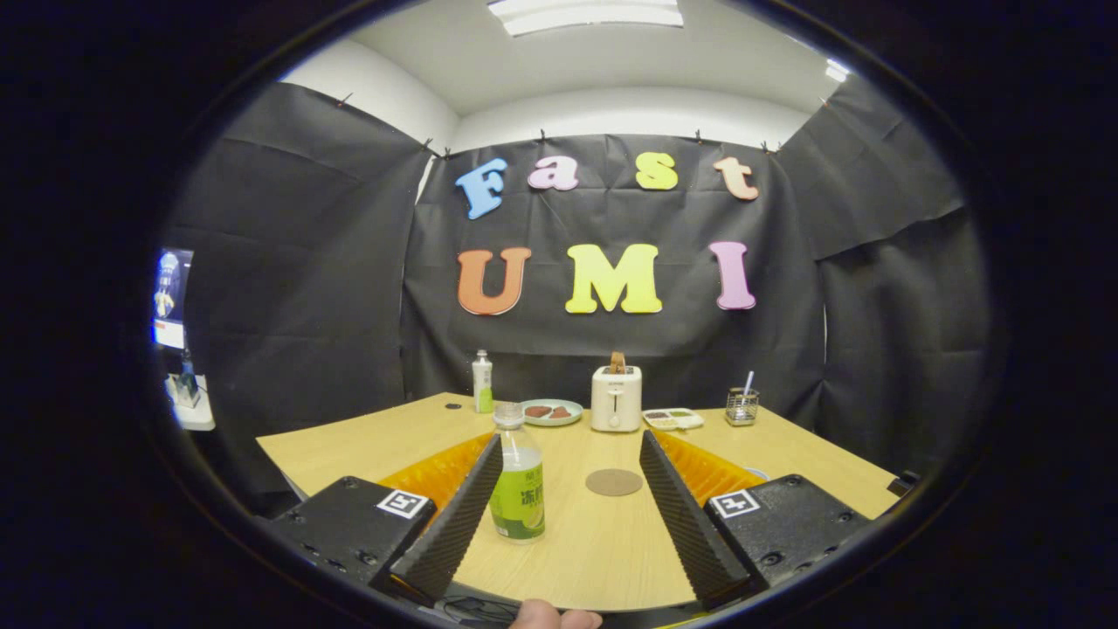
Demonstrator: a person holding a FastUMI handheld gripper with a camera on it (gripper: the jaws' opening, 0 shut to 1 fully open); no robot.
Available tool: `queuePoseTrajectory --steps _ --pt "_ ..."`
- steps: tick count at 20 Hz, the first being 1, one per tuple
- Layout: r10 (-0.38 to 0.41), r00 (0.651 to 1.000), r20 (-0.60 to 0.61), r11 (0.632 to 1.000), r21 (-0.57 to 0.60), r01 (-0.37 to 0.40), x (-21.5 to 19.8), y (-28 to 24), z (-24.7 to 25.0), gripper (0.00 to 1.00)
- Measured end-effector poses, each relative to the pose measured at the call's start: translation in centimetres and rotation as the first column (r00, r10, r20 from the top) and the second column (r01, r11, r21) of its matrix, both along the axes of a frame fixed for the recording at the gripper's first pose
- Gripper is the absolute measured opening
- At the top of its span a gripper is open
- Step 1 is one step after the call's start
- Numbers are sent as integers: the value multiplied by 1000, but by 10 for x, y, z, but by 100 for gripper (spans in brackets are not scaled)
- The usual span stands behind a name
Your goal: Take the bottle from table, then pour the juice into the cup, finally place the bottle on the coaster
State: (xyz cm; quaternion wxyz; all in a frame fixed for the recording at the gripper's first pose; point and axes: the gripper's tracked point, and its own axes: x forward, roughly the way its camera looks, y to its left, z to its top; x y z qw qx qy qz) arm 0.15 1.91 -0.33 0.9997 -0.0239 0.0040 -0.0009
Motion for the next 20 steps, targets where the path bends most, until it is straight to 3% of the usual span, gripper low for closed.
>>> queuePoseTrajectory --steps 12,20 --pt "21 1000 -13 999 30 -21 5 27 -30 100" --pt "-10 995 -94 999 41 14 41 34 -77 100"
